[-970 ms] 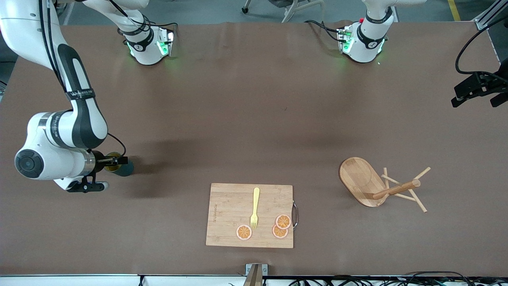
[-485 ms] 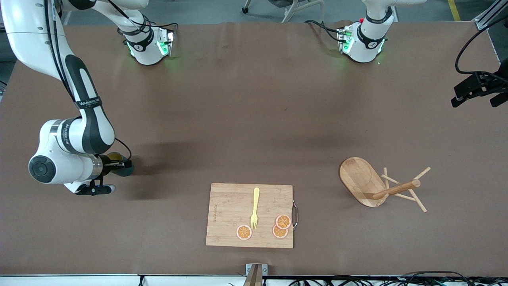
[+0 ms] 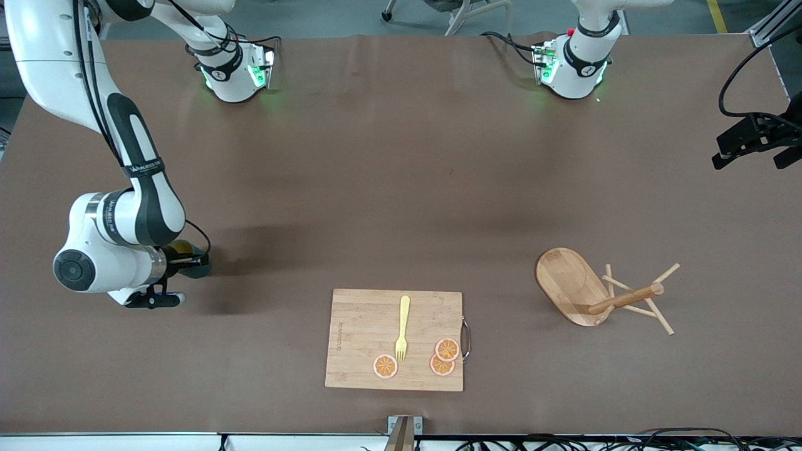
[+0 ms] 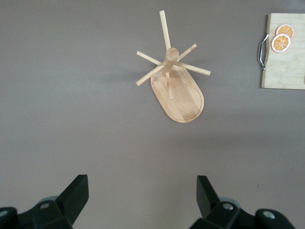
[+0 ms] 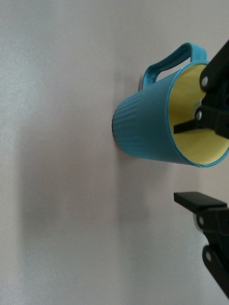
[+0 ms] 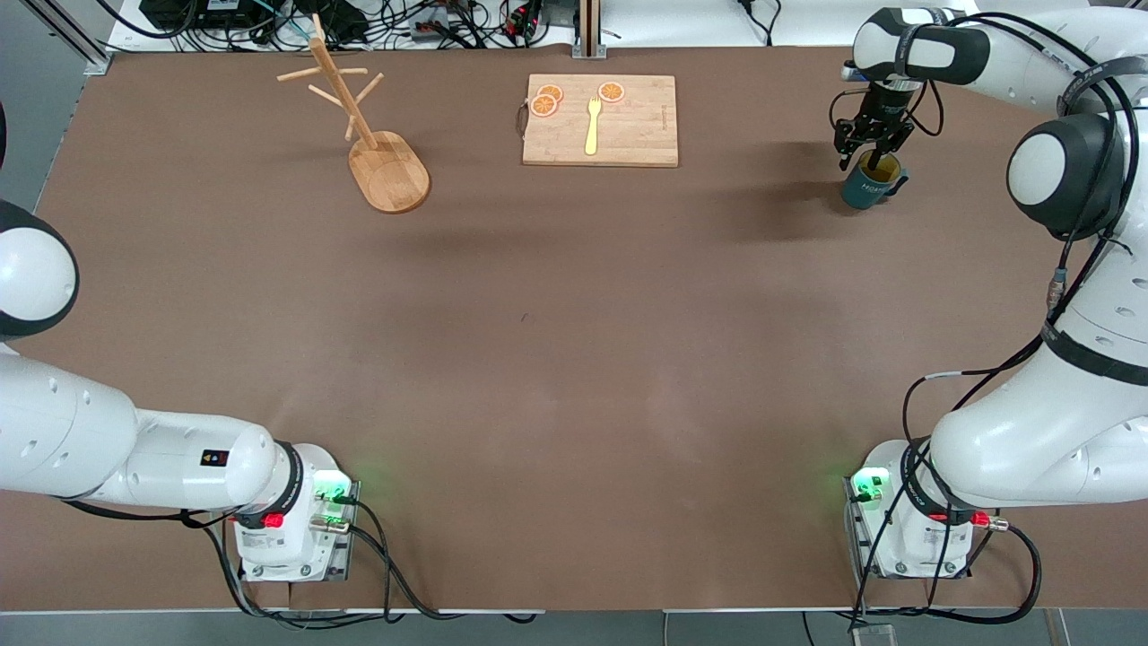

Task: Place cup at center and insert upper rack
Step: 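Close the right gripper around the teal mug's body, then lift the mug and carry it to the table center with the right gripper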

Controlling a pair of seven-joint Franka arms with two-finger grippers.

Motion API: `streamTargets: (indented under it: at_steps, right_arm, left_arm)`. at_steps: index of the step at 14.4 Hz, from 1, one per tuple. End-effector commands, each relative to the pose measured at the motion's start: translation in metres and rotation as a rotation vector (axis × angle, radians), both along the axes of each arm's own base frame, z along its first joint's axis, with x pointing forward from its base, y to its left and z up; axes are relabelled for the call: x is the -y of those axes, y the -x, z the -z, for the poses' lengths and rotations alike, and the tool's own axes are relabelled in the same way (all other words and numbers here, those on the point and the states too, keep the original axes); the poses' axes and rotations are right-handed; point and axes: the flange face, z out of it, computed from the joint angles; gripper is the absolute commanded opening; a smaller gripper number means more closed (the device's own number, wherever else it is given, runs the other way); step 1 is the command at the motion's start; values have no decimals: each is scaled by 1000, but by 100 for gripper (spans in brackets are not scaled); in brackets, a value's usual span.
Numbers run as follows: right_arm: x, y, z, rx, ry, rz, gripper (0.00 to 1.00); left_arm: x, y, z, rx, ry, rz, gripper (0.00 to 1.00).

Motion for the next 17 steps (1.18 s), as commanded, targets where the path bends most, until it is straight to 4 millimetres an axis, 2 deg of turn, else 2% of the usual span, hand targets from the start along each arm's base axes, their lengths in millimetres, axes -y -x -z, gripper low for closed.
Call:
streamTargets:
  at_steps: [1, 2, 3, 7, 10, 13, 15, 16, 17]
  right_arm:
    - [0, 1, 0, -2, 11, 31, 52]
    - [2, 1, 1, -4, 11, 34, 49]
    - [5, 3, 3, -7, 11, 39, 41]
    - [2, 3, 3, -8, 8, 27, 4]
    - [7, 2, 2, -4, 8, 32, 1]
    - [-12, -3, -10, 13, 2, 25, 0]
    - [-33, -8, -19, 31, 15, 57, 0]
    - [-54, -11, -25, 46, 23, 65, 0]
    - [-87, -14, -35, 66, 27, 59, 0]
  left_arm:
    - [2, 2, -5, 14, 0, -7, 100]
    - [2, 1, -4, 12, 0, -8, 100]
    - [2, 2, -6, 15, 0, -8, 100]
    - [2, 2, -5, 14, 0, -7, 100]
    - [2, 2, -6, 15, 0, -7, 100]
    - [3, 2, -5, 14, 2, -7, 100]
    - [3, 2, -5, 14, 2, -7, 100]
    - [2, 2, -5, 14, 2, -8, 100]
    - [2, 2, -5, 14, 3, -8, 100]
